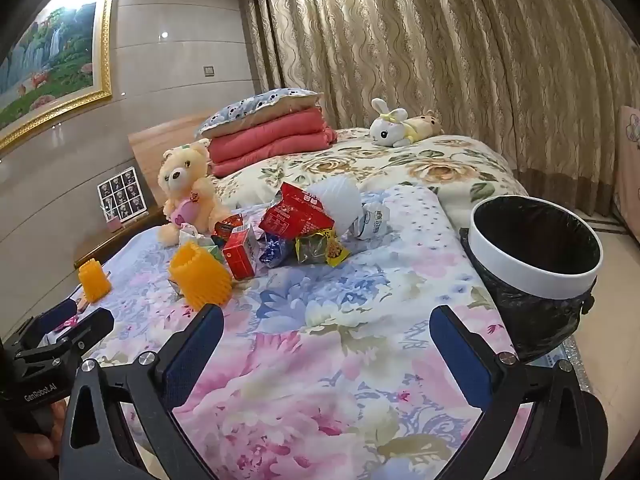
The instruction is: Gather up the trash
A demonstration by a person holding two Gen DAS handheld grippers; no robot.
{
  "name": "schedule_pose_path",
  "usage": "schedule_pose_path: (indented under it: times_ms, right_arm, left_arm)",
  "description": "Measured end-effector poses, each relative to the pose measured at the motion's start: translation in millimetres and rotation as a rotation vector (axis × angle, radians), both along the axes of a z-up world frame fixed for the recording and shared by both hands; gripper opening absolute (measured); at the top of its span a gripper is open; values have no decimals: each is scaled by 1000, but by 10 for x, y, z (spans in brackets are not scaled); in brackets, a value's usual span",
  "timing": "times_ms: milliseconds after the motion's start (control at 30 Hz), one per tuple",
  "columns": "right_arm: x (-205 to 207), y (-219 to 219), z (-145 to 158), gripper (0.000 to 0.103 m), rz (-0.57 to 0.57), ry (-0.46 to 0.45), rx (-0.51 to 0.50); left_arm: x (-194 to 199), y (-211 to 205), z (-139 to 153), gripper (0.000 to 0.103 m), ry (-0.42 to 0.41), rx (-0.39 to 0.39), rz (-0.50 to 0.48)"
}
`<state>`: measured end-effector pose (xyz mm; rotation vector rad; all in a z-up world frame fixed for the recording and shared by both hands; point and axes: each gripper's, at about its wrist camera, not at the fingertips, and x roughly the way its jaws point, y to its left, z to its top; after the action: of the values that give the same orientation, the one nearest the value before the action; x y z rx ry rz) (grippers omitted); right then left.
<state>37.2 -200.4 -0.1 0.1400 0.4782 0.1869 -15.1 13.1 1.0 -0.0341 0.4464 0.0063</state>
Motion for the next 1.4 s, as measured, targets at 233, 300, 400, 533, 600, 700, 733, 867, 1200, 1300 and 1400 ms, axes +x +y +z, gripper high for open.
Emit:
schedule_pose_path:
  times_ms: [233,300,400,533,600,700,733,867,1200,1300,1400]
  right_arm:
    - [-7,6,6,103,2,-10,2]
    - [-19,-3,-9,103,4,-7,10]
    - [-28,15,-24,103,6,-3,12]
    - [-11,3,-21,103,8,3,16]
    - [-10,14,-21,103,7,4,13]
    - [-6,7,-22,103,8,5,14]
    - [-5,4,-21,103,9,5,15]
    - [-13,7,-22,103,8,4,16]
    - [-12,-2,-56,103,9,13,33]
    - [-13,-4,-55,103,11,14,35]
    - [-12,-2,-54,103,11,15,34]
  left_arm:
    - [-6,-7,-6,103,1,1,-3]
    - [-10,-4,-8,103,2,-1,-3]
    - [-7,-9,-13,103,5,1,-5]
    - [-6,-7,-19,103,7,0,-4]
    - [-6,-11,-20,103,7,2,-4]
    - [-8,-6,-19,103,6,1,-5]
    - [-4,-7,-19,103,8,1,-5]
    - [-5,-13,-25,103,8,4,-6]
    - [8,-25,-35,103,14,2,-6]
    - [10,-27,-37,103,14,2,-6]
    - [9,-28,-41,103,14,2,-7]
